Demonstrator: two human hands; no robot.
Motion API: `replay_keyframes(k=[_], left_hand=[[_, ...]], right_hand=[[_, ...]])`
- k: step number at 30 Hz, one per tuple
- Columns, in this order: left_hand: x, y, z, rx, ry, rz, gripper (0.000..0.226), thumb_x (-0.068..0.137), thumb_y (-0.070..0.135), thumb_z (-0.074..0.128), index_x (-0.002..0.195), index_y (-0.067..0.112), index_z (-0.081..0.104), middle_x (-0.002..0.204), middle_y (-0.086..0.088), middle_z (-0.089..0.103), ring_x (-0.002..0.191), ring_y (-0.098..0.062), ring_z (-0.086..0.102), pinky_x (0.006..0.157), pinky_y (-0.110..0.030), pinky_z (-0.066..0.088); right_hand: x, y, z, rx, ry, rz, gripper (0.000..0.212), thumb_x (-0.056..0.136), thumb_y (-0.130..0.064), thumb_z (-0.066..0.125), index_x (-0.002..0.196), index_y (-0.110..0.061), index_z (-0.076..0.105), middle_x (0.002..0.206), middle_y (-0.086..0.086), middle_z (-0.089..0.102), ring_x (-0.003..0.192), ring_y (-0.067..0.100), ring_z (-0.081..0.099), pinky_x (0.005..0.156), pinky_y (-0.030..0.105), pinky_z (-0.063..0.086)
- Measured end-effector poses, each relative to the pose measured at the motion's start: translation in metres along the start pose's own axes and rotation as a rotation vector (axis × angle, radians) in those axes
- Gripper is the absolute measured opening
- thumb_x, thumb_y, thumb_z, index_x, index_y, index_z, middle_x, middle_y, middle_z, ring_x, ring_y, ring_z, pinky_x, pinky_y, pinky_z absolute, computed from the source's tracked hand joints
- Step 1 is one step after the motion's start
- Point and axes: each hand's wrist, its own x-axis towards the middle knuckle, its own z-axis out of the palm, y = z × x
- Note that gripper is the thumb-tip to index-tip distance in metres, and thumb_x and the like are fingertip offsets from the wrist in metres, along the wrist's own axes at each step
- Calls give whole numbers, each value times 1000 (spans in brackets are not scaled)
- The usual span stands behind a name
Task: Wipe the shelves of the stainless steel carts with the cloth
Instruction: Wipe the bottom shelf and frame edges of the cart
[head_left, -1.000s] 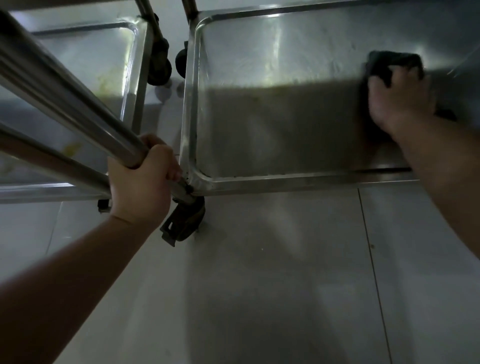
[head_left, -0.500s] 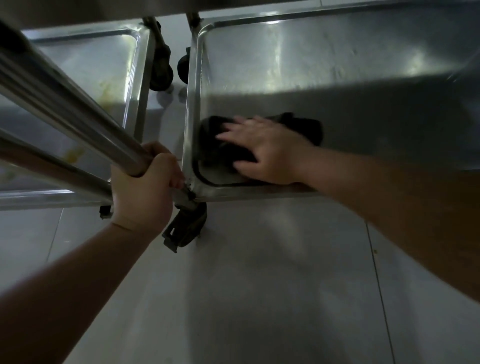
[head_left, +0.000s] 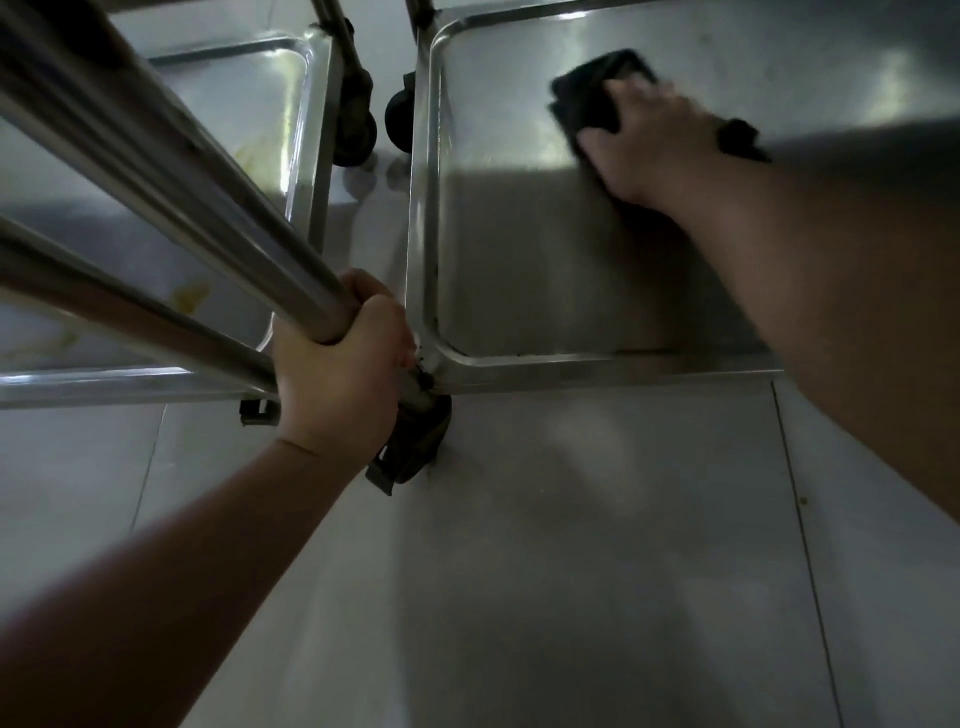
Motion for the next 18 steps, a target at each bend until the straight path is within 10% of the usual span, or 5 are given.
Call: replay_keyframes(k=[6,18], left_hand=[[0,0,-2,12,-29,4,17,73,19,58,58,15,51,52,3,48,52,-17,48,56,-28,47],[-3,3,1,69,61,-68,20,70,29,62,51,25,58,53,-1,54,54,-22,53,59,-34,48]], right_hand=[[-12,-122,40,-13,-196,-354,72,102,-66,26,166,-35,17,176,0,8,161,26,3,129,51,1],[-144,-84,58,142,-361,-684,68,92,-64,33,157,-47,33,174,-12,16,160,10,8,130,38,4]])
